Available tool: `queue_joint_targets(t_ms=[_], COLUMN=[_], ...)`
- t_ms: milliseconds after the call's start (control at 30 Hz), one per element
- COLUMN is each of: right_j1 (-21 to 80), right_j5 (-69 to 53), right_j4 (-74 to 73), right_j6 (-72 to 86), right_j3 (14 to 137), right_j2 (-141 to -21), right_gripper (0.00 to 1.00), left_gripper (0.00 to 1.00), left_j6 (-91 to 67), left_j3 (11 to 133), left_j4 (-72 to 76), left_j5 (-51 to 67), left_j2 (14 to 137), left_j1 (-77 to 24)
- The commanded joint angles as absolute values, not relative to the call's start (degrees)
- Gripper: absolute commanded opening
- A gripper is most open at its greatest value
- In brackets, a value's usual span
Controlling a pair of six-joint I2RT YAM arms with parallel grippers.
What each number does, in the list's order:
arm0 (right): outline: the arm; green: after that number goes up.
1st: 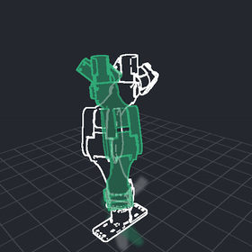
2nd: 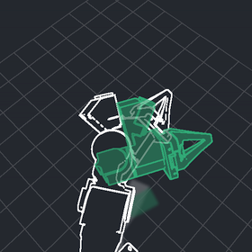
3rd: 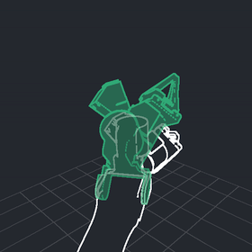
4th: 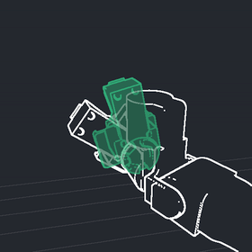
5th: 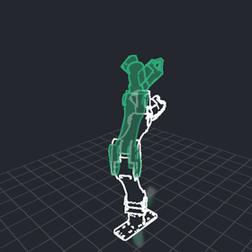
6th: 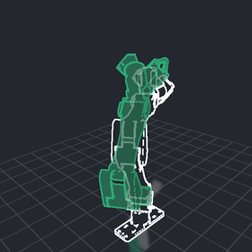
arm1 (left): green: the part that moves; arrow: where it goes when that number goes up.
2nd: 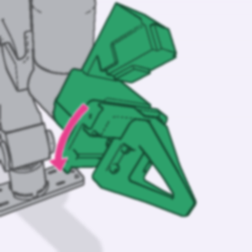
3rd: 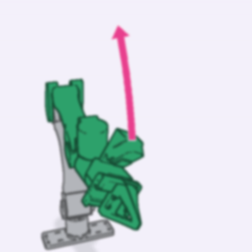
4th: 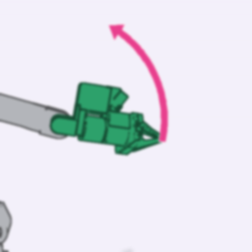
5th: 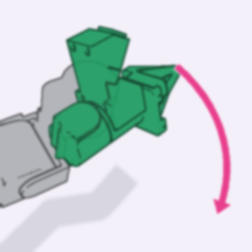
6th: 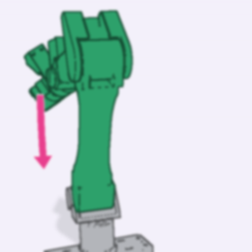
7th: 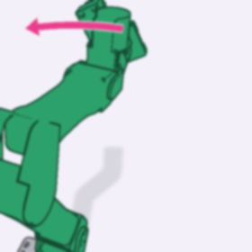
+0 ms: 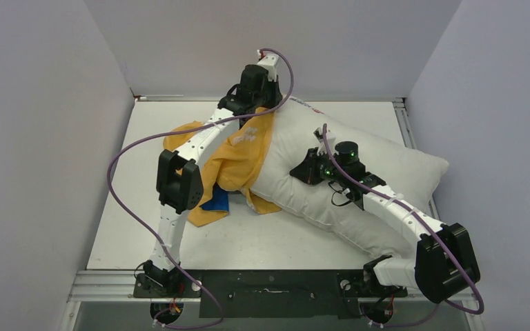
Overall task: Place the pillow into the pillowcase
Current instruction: Stuff the pillow into the pillowcase.
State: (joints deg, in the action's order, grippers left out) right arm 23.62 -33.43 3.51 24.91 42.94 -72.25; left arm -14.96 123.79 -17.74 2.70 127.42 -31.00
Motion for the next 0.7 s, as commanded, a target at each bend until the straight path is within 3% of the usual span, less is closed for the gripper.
queue_joint_targets(t_ms=[0,333,433,533,667], right_j1=[23.73,23.64,23.48,23.24,23.2], right_j5=[-31.84,-33.41,-33.71,-34.24,-33.75], right_j4=[0.18,3.03,3.53,3.81,3.14], right_j6=[22.9,22.89,22.83,22.84,22.84], right_j3=[43.08,43.09,42.98,42.49,41.77], right_j2=[-73.49,-78.64,-78.93,-78.42,-75.99], right_gripper=[0.05,0.05,0.05,0.05,0.05], left_gripper=[0.0,0.0,0.0,0.0,0.0], left_j6=[-16.69,-15.7,-24.24,-28.31,-16.45], left_j3=[123.3,114.82,108.65,99.99,95.12], left_j4=[-6.71,9.75,24.78,29.66,16.59], left_j5=[2.84,41.73,55.16,51.06,34.44], left_j2=[124.43,117.96,114.64,111.37,106.63], left_j1=[-30.72,-37.3,-38.57,-37.19,-37.13])
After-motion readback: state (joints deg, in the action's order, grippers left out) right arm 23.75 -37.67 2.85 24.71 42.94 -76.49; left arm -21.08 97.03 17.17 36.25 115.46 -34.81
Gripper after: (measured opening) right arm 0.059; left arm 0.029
